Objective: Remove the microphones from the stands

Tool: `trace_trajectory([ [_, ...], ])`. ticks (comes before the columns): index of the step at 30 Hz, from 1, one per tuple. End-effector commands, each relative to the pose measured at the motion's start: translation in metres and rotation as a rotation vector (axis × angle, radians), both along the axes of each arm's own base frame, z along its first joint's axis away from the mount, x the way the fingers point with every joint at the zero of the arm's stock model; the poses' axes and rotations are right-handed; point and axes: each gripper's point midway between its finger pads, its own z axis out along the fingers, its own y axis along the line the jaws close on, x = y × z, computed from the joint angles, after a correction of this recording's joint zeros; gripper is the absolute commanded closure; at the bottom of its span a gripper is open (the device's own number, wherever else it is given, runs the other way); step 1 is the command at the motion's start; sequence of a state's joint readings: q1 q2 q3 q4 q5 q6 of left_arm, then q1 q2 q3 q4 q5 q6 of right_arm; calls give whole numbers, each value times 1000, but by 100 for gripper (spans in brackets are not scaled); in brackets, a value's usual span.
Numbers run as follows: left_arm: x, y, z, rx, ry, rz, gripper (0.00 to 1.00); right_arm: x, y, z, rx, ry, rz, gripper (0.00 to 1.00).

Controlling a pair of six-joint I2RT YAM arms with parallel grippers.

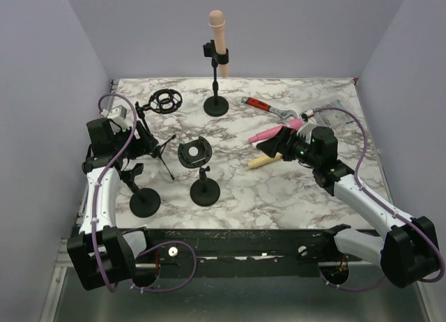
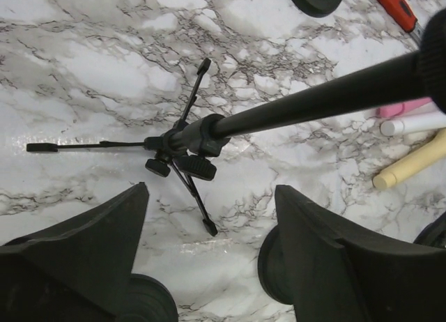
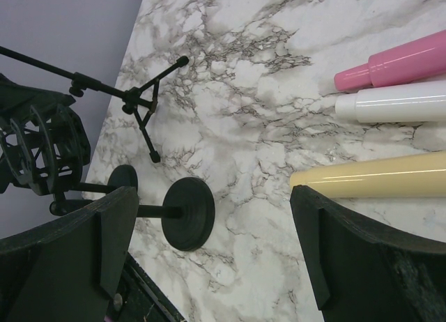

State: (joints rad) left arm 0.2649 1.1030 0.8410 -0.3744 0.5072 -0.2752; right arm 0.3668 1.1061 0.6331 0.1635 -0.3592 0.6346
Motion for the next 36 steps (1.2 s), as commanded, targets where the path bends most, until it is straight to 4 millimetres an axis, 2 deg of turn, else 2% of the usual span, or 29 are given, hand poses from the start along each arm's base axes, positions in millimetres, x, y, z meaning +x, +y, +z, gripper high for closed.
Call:
trace_trajectory([
  [1,10,9,-10,116,-26,0,31,2,0,4,-2,-24,-10,0],
  [5,12,3,-13,145,-37,-31,39,3,-1,4,-3,-22,-12,0],
  [11,15,5,-14,161,-32,-23,51,3,0,3,-3,-20,-11,0],
  [26,24,-3,-10,142,-50,-78,64,3,-1,3,-5,-20,-15,0],
  [30,24,-4,-12,137,-47,-89,76,3,-1,4,-5,-24,-16,0],
  [33,24,-6,-12,133,-52,-97,97,3,-1,4,-4,-23,-17,0],
  [34,24,-6,-12,130,-52,-94,100,3,-1,4,-4,-23,-18,0],
  [36,22,-9,-14,112,-45,-104,100,4,-1,4,-4,-24,-17,0],
])
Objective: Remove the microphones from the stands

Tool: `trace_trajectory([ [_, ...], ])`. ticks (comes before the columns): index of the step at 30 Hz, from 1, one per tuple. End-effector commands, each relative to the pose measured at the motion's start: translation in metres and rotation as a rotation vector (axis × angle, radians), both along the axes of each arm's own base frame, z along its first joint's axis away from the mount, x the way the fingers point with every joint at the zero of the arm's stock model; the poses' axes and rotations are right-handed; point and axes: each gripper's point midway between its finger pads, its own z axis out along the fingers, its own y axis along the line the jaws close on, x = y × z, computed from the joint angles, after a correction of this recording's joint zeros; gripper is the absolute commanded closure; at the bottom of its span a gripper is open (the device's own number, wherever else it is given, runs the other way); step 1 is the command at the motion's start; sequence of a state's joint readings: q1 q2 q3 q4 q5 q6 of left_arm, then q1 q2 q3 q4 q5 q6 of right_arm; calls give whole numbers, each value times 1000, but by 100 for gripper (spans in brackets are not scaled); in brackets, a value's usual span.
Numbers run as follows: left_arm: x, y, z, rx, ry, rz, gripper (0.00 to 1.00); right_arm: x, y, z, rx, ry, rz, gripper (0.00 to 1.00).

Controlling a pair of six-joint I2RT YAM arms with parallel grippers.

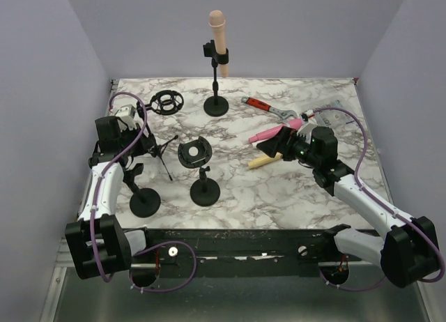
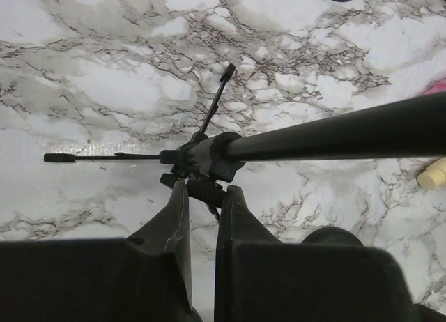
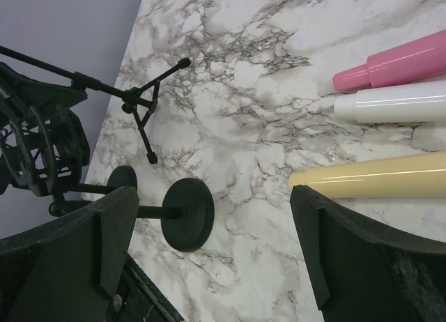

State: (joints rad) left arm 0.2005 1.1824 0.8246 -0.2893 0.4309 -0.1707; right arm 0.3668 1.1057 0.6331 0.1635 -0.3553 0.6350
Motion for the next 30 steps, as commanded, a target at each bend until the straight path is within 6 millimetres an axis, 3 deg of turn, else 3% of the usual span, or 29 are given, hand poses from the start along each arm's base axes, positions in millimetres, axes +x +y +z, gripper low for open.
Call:
trace_trajectory([
  [1,4,-11,8,-34,-22,-51,100,3,-1,3,-5,-21,-13,0],
  [8,-4,-23,-4,-310,140,-52,100,3,-1,2,-7,-18,-15,0],
  [15,-5,-30,11,-521,136,-58,100,3,-1,1,-8,-15,-15,0],
  [22,-5,-31,12,-795,175,-8,100,4,-1,1,-9,-18,-16,0],
  [30,2,-21,25,-1068,96,64,100,4,-1,0,-9,-15,-16,0],
])
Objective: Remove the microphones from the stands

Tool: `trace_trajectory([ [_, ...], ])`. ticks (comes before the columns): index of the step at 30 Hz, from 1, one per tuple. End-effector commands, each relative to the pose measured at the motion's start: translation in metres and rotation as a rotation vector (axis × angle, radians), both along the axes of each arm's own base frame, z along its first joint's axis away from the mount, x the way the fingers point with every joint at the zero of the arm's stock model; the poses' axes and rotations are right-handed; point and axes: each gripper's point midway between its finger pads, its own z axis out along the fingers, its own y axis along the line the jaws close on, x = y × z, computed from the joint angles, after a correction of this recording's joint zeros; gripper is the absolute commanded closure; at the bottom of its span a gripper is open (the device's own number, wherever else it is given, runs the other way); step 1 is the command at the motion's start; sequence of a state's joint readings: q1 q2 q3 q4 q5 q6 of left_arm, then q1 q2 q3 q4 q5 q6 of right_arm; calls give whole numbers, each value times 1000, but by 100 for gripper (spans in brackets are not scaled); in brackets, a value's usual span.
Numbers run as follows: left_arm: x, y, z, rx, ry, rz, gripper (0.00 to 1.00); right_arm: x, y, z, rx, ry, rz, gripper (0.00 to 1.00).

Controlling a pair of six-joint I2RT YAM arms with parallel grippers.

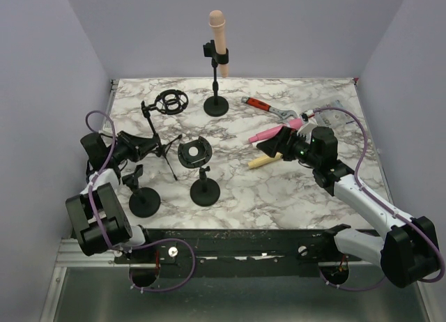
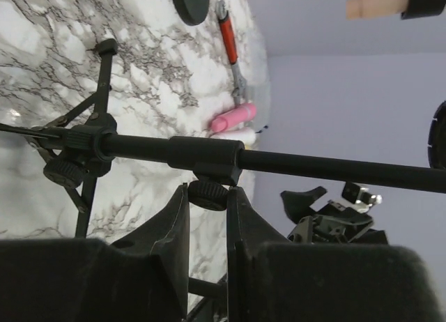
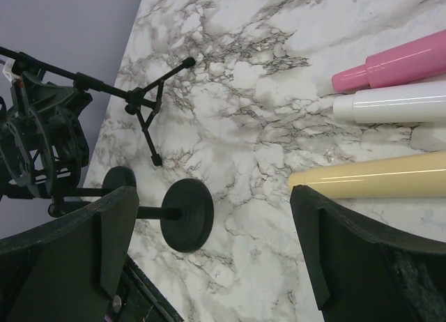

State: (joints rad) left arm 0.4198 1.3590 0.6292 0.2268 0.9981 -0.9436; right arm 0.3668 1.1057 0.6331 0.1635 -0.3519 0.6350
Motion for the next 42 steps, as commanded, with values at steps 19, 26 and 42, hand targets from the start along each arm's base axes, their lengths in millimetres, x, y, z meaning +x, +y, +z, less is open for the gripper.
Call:
trace_trajectory([
  [19,6,14,19,-67,-14,72,53,5,0,-5,-10,-3,-14,0],
  [26,-4,32,21,228,50,76,24,5,1,-6,-7,1,-10,0],
  [42,-26,56,8,511,45,166,18,5,0,-7,-7,3,-14,0],
])
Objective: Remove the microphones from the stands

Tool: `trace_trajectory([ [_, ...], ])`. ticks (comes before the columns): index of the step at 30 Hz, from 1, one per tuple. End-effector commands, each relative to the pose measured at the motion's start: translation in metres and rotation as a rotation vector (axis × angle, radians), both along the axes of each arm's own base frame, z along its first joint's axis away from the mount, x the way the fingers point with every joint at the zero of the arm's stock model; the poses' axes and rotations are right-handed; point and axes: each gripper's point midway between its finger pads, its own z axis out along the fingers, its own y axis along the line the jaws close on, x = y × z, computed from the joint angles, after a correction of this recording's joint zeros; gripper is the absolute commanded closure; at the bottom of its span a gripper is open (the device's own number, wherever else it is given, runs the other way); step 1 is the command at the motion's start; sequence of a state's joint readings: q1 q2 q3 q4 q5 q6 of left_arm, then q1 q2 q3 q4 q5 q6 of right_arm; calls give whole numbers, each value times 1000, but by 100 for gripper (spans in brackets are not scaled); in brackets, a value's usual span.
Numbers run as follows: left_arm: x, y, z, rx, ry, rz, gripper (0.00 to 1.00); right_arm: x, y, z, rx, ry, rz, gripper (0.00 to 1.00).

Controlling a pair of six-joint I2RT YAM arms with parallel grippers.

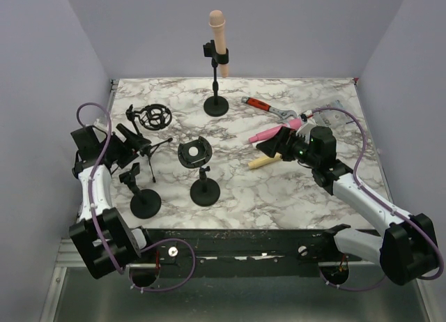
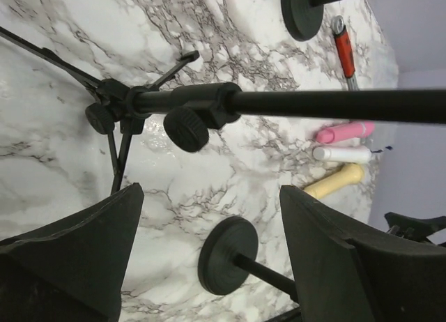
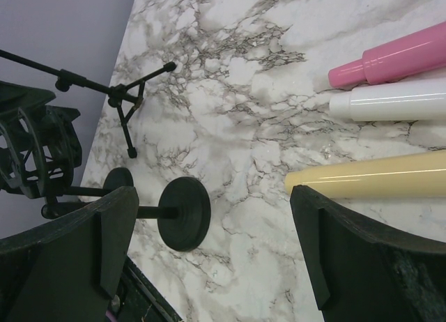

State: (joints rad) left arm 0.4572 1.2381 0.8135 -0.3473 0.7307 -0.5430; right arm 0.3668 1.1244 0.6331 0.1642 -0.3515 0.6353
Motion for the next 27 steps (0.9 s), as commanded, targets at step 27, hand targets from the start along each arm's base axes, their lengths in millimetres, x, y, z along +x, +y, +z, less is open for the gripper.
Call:
trace_trajectory([
  [27,-10,-27,170,372,-480,50,18,10,-4,-12,-28,-2,-45,0],
])
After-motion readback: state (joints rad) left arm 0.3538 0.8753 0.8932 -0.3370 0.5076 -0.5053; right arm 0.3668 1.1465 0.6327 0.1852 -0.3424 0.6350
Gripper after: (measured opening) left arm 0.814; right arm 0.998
